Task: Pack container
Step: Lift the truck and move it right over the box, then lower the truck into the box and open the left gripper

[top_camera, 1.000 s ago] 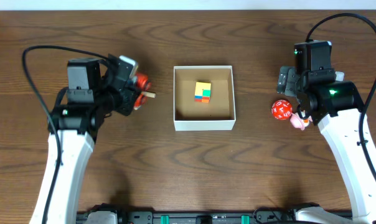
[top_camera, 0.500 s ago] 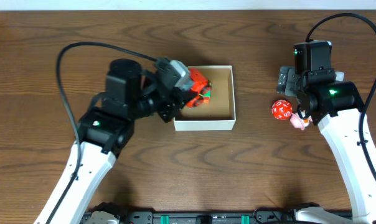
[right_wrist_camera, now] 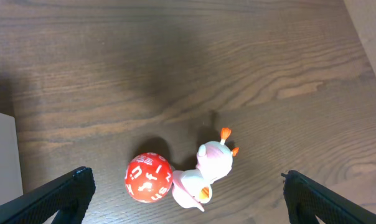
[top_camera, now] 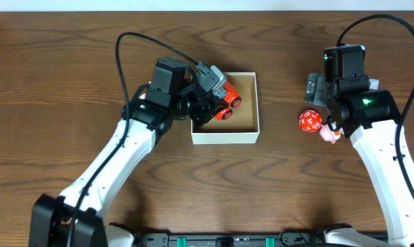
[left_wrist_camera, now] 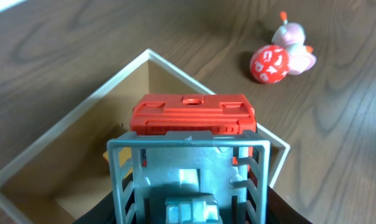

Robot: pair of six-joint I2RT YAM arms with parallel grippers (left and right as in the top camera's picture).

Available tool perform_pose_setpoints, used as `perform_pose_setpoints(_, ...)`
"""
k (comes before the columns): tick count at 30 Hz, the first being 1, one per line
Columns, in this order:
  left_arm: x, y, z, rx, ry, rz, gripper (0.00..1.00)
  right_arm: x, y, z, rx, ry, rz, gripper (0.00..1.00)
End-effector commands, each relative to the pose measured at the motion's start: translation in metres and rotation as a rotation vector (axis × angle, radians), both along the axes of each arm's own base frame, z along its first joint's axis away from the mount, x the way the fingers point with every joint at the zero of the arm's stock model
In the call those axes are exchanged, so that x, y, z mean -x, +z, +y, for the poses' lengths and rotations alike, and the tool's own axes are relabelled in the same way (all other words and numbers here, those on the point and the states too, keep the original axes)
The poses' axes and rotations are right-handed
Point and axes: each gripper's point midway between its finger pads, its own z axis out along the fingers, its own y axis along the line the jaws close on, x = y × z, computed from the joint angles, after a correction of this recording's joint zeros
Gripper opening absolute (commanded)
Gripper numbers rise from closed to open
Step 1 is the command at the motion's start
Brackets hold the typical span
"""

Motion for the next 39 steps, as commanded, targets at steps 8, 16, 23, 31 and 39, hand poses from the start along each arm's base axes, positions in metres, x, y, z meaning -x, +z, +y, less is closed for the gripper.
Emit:
perform_pose_setpoints(8, -0.015, -0.031, 0.015, -0.188, 0.121, 0.002, 0.23, 0.0, 0.009, -0.003, 0.006, -0.011, -0.024, 0.99)
perform_pose_setpoints(16, -0.012, -0.035, 0.015, -0.221, 0.124, -0.001, 0.24, 0.0, 0.009, -0.003, 0.006, -0.011, -0.024, 0.99)
perform_pose_setpoints(23, -0.005, -0.043, 0.018, -0.247, 0.114, 0.032, 0.24, 0.0, 0.009, -0.003, 0.006, -0.011, -0.024, 0.99)
perform_pose_setpoints(31, 0.008, -0.053, 0.024, -0.391, -0.106, -0.09, 0.25, 0.0, 0.009, -0.003, 0.006, -0.011, -0.024, 0.99)
perform_pose_setpoints(39, 0.008, -0.053, 0.024, -0.428, -0.181, -0.154, 0.35, 0.0, 0.009, -0.003, 0.006, -0.011, -0.024, 0.99)
